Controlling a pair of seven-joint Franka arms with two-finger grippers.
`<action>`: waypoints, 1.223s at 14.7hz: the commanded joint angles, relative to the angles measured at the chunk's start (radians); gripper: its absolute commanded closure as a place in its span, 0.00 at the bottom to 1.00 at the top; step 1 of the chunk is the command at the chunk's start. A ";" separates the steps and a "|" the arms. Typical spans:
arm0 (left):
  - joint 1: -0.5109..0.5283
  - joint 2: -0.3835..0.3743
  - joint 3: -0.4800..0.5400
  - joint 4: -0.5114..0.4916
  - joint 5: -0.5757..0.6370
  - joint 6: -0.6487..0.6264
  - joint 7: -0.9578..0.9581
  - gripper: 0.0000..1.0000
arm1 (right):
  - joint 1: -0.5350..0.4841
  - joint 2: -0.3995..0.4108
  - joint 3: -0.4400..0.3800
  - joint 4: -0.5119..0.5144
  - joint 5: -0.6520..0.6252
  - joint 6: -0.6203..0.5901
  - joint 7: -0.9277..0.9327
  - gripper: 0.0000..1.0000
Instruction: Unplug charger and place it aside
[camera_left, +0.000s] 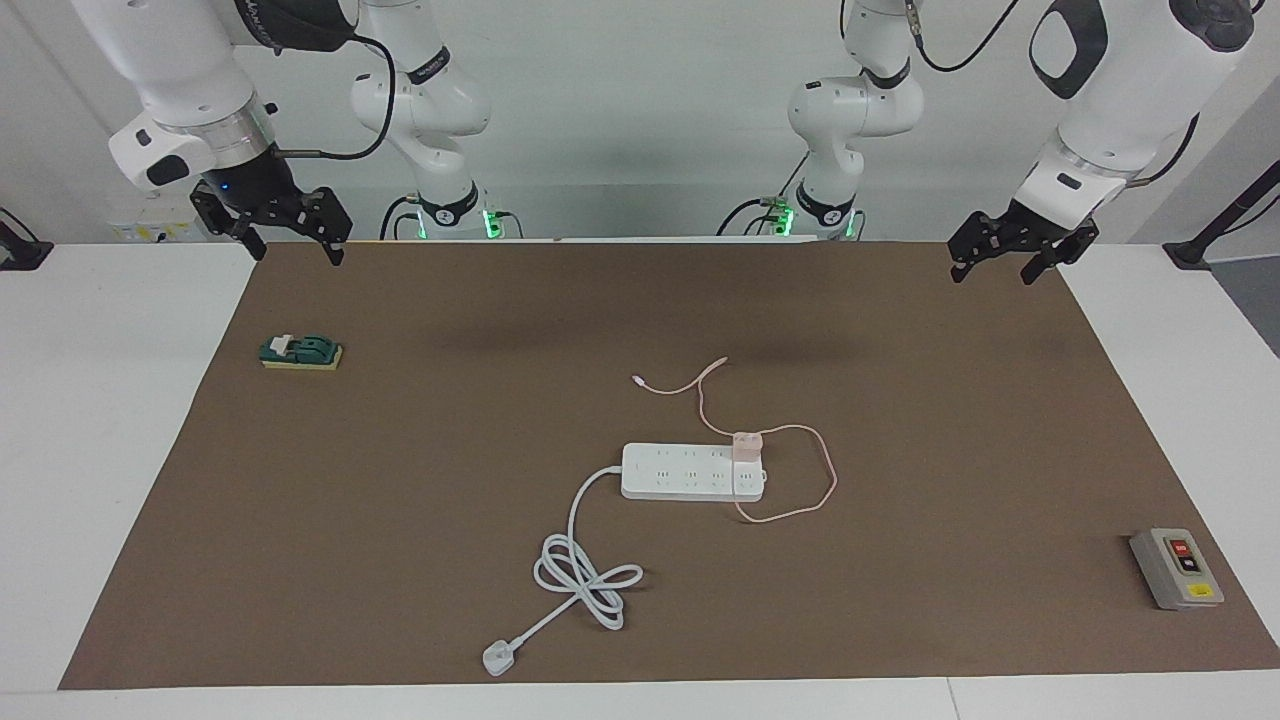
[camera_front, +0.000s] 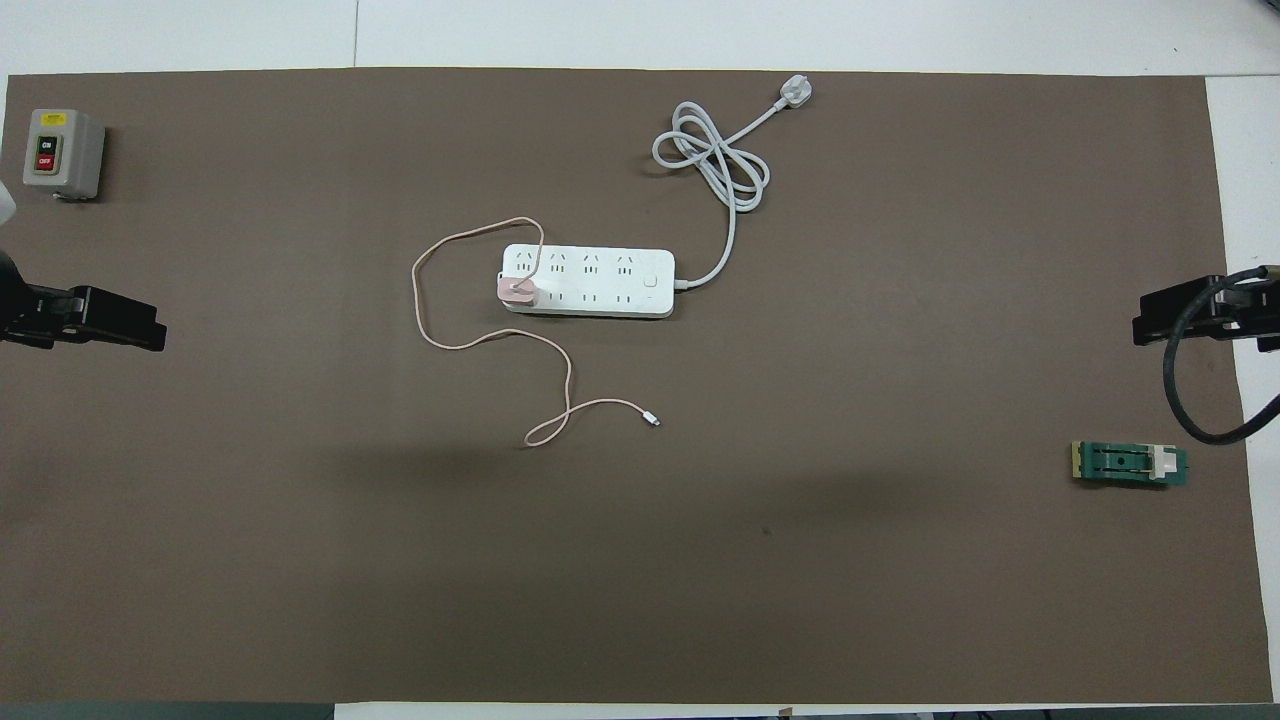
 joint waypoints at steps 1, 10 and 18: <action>-0.015 -0.028 0.010 -0.035 0.003 0.014 0.010 0.00 | -0.024 -0.014 0.013 -0.014 0.000 0.007 -0.019 0.00; -0.030 -0.028 0.008 -0.040 0.003 0.045 -0.295 0.00 | -0.022 -0.014 0.011 -0.015 0.000 0.009 -0.020 0.00; -0.124 0.024 0.005 -0.064 -0.046 0.157 -1.057 0.00 | 0.008 0.029 0.013 -0.066 0.158 0.091 0.356 0.00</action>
